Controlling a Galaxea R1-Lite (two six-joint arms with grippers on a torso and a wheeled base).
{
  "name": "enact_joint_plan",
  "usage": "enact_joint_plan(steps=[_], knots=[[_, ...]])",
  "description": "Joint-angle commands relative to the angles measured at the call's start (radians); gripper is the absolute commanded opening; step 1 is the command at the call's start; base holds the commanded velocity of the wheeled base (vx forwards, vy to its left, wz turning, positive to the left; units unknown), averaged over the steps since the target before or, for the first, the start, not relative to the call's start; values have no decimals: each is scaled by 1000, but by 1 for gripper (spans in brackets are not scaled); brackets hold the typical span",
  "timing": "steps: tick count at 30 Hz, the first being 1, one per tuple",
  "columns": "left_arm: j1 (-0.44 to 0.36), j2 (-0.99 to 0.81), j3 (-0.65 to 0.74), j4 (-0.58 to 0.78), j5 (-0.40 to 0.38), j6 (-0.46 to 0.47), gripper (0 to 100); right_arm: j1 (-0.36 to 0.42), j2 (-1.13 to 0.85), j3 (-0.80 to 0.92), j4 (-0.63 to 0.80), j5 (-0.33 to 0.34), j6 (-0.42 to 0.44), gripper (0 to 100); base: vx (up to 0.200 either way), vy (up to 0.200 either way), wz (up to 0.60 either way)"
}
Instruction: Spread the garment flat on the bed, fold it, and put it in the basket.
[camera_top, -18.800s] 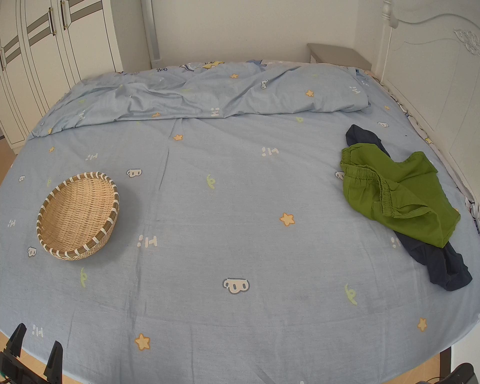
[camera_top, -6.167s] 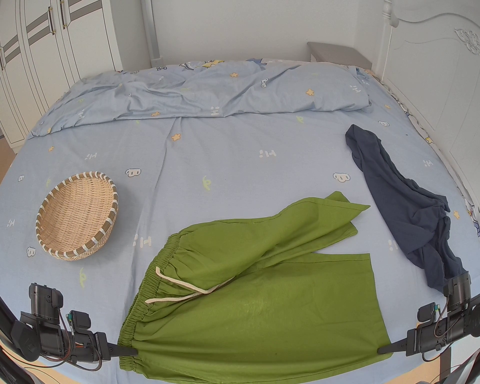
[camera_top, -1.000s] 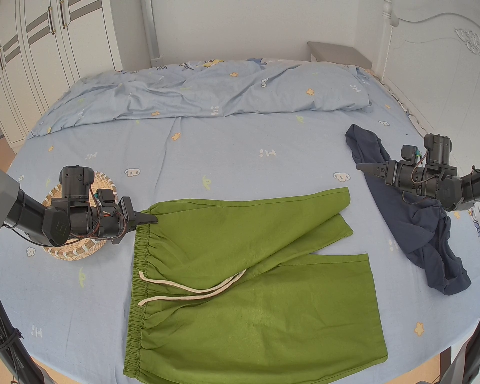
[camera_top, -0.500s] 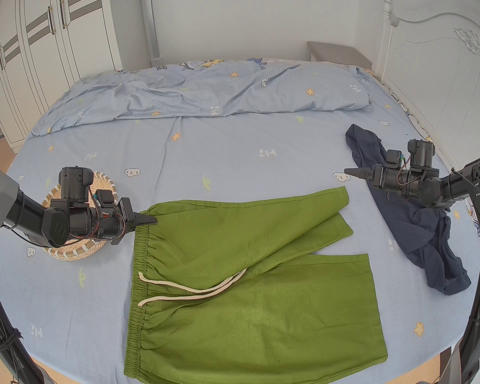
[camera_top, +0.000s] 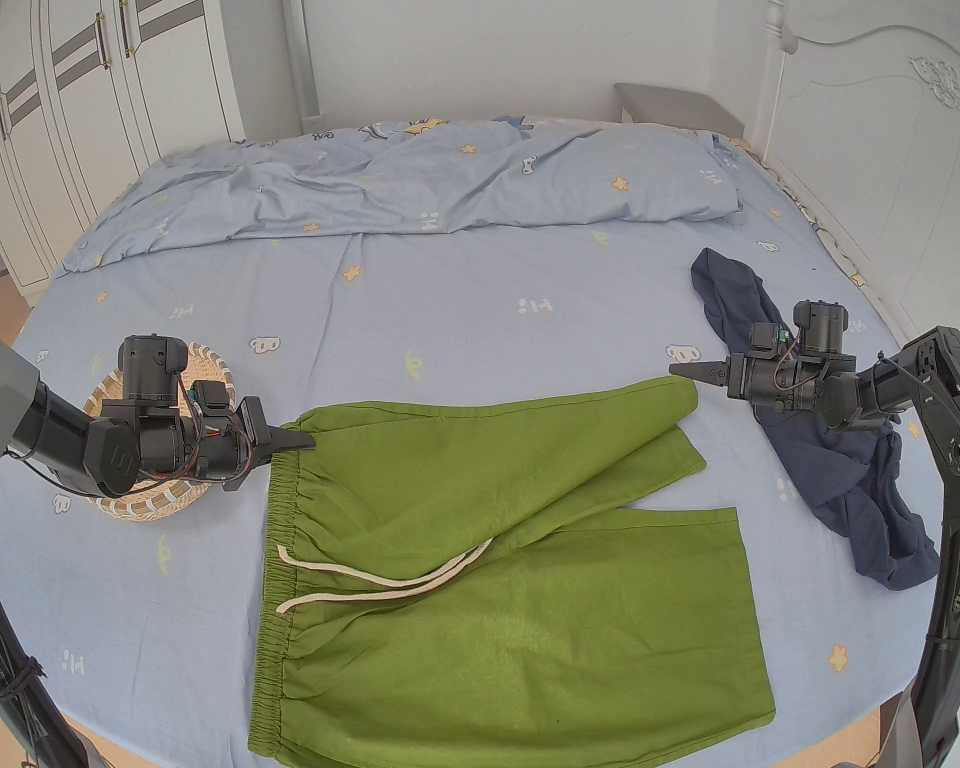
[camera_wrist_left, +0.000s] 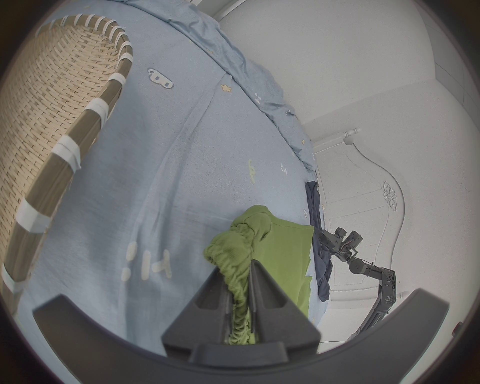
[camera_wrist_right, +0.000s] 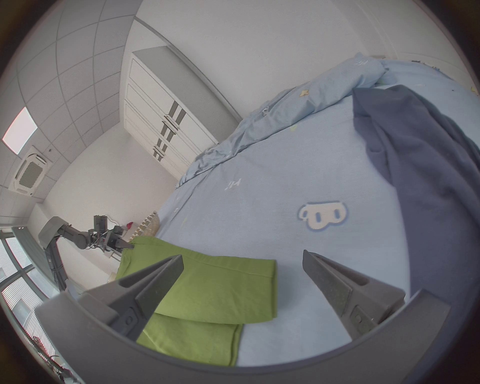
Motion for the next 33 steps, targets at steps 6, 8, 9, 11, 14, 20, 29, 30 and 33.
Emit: enact_joint_plan(steps=[6, 8, 9, 11, 14, 20, 29, 30, 33], knots=[[2, 3, -2, -1, 0, -1, 0, 23, 29, -9, -5, 29, 4, 100, 0, 0, 0], [2, 3, -2, -1, 0, -1, 0, 25, 33, -13, -9, 28, 4, 100, 0, 0, 0], [2, 3, -1, -1, 0, -1, 0, 25, 36, -14, -9, 29, 4, 100, 0, 0, 0], [2, 3, -1, -1, 0, -1, 0, 25, 41, -16, -10, 28, 4, 100, 0, 0, 0], [2, 3, -1, -1, 0, -1, 0, 23, 41, -17, -9, 28, 5, 100, 0, 0, 0], [5, 7, -2, -7, 0, -2, 0, 16, 41, -16, -9, 29, 4, 0, 0, 0, 0], [5, 8, 1, -21, 2, -2, 0, 13, 41, -14, -9, 29, 2, 0, 0, 0, 0], [5, 8, 1, -21, 2, -2, 0, 11, 41, -14, -9, 29, 2, 0, 0, 0, 0], [5, 8, 1, -21, 2, -2, 0, 11, 32, -5, -9, 29, 4, 0, 0, 0, 0]])
